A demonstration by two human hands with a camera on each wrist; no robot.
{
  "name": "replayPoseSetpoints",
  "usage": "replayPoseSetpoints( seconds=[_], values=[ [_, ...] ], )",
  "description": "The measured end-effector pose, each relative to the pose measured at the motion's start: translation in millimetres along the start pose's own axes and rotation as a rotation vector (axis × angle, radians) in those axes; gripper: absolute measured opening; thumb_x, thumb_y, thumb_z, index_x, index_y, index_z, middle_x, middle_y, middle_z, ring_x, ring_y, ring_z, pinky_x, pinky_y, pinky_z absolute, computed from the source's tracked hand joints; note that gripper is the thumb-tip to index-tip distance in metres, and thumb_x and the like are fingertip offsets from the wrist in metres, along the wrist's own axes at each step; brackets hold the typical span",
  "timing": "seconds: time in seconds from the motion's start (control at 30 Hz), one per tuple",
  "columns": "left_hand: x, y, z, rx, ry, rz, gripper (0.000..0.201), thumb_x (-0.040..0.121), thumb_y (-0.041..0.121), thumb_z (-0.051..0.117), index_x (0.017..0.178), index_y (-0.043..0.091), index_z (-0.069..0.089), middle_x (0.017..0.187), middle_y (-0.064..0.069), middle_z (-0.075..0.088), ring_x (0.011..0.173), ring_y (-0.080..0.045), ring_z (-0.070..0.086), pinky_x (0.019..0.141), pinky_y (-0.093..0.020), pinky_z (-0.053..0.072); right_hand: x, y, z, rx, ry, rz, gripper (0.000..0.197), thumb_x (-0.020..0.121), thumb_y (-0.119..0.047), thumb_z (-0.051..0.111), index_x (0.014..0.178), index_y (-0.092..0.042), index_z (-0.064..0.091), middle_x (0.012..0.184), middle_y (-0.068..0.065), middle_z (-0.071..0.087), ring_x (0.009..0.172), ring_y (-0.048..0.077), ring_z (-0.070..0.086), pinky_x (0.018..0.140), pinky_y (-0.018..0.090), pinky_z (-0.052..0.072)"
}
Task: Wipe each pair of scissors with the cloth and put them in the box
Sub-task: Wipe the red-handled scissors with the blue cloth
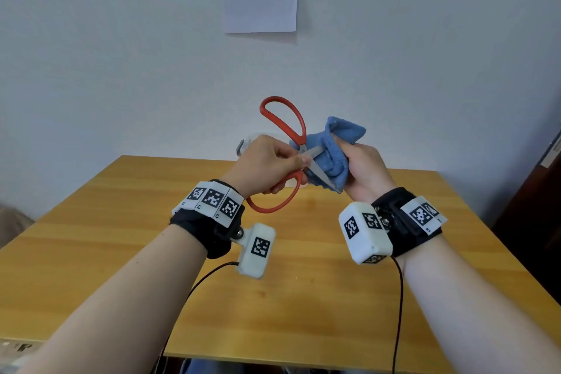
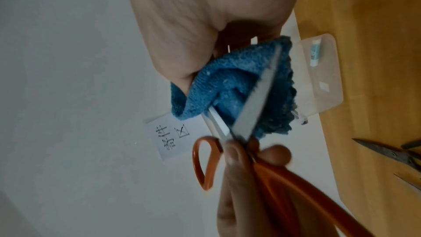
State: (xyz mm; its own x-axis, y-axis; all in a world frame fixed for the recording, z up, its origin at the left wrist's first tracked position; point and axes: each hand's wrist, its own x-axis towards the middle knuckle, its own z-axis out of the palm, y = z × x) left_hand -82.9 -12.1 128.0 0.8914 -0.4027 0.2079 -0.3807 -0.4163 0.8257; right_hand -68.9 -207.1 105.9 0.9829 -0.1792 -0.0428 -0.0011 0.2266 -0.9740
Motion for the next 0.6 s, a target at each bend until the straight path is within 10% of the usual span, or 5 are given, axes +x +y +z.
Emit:
replayPoseSetpoints(
  seconds=[0.2, 0.4, 0.6],
  values=[
    [-5.3, -9.7, -13.4, -0.085, 0.075, -0.036, 0.029, 0.103, 0.027, 0.062, 0.092, 0.004, 0.077, 0.077, -0.004, 0.078, 0.040, -0.015, 0.047, 0.038, -0.023, 0.035, 18.7, -0.8, -34.2, 0.296, -0.034, 0.201, 0.052, 0.099, -0.043, 0.060, 0.126, 0.002, 0.058, 0.109, 0.018, 0.070, 0.085, 0.028, 0.076, 0.063, 0.034, 0.060],
    [-2.1, -7.2, -4.9, -0.070, 0.057, -0.013, 0.044, 0.102, 0.031, 0.064, 0.083, -0.007, 0.072, 0.049, -0.014, 0.060, 0.038, -0.022, 0.041, 0.040, -0.023, 0.034, -12.2, 16.0, -12.1, 0.180, -0.437, 0.222, 0.067, 0.099, -0.047, 0.061, 0.145, 0.000, 0.049, 0.144, 0.020, 0.056, 0.133, 0.033, 0.055, 0.118, 0.048, 0.037],
    [0.1, -0.7, 2.7, 0.009, -0.024, -0.005, 0.042, 0.099, 0.027, 0.068, 0.075, -0.007, 0.070, 0.047, -0.010, 0.061, 0.034, -0.021, 0.042, 0.039, -0.026, 0.035, -20.1, 11.6, -1.6, 0.019, -0.429, 0.088, 0.035, 0.091, -0.025, 0.064, 0.114, 0.001, 0.068, 0.114, 0.024, 0.070, 0.102, 0.032, 0.070, 0.091, 0.039, 0.057]
  ],
)
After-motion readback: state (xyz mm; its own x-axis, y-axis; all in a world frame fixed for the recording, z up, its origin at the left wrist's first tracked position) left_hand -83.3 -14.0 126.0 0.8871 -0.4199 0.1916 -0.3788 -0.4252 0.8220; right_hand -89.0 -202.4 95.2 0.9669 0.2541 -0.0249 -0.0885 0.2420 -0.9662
